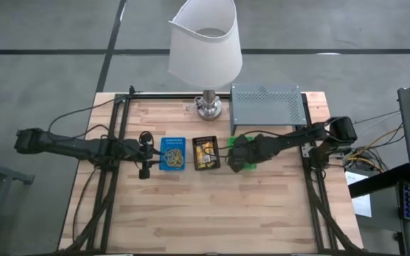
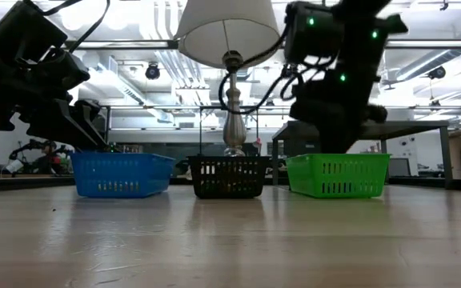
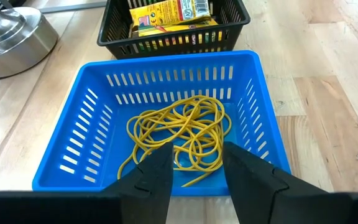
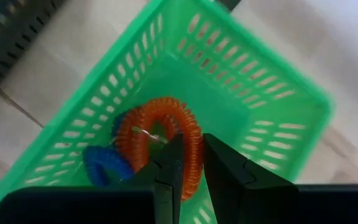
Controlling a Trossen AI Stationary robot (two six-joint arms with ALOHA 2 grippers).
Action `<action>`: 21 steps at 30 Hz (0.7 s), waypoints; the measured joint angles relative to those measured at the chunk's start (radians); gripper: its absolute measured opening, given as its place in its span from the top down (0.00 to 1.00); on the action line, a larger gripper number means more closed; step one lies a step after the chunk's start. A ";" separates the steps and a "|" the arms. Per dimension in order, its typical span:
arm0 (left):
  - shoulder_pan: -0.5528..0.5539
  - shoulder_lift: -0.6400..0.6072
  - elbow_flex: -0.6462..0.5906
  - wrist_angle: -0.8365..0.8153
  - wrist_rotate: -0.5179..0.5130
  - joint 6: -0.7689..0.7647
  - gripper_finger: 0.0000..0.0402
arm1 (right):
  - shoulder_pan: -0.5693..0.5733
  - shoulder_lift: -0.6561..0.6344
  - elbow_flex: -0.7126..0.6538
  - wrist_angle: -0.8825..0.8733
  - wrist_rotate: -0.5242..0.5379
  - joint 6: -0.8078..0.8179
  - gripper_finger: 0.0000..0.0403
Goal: Pick & Place Office Desk Supplies
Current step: Put the orange spring key chain into the green bin, then put the green bin on the shelf
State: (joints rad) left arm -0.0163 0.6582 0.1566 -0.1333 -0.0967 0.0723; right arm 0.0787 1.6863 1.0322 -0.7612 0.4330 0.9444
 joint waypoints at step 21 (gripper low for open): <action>0.000 0.000 0.000 0.000 0.000 0.000 0.64 | -0.019 -0.004 -0.057 0.093 -0.041 0.084 0.67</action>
State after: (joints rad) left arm -0.0166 0.6580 0.1566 -0.1337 -0.0967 0.0723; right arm 0.0600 1.6826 0.9752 -0.6685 0.3923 1.0282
